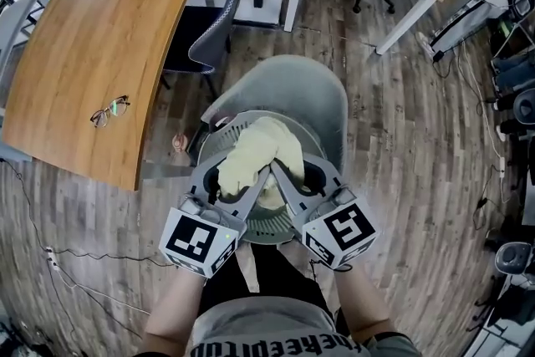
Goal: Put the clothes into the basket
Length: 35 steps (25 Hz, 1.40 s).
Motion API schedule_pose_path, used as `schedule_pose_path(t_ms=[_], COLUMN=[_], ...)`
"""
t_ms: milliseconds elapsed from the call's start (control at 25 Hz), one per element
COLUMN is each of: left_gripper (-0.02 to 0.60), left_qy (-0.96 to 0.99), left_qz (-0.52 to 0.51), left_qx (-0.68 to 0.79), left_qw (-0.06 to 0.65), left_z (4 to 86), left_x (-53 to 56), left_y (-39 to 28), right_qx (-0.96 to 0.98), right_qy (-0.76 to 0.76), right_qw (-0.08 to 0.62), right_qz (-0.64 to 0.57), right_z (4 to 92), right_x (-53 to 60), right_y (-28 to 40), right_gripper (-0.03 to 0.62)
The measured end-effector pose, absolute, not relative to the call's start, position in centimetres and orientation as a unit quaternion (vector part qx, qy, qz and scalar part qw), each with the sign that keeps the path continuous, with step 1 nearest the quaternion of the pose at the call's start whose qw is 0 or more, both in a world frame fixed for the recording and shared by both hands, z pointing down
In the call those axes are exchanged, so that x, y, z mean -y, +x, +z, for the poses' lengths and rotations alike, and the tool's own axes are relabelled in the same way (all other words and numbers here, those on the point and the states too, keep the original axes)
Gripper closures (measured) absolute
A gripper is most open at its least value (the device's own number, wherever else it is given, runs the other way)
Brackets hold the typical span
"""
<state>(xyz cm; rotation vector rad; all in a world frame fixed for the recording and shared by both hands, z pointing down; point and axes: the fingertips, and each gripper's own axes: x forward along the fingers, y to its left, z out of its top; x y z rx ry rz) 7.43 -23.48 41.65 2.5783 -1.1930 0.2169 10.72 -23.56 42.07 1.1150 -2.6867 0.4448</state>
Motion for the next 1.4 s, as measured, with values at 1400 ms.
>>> schedule_pose_path(t_ms=[1400], left_gripper=[0.348], left_qy=[0.873], left_qz=[0.145], left_qx=[0.412], left_qw=[0.218], left_z=[51.9], left_x=[21.4], left_y=[7.1], right_qx=[0.877], right_qy=[0.382], right_qw=[0.167], right_qz=[0.238], right_z=[52.2], right_x=[21.9], right_y=[11.1], right_gripper=[0.483])
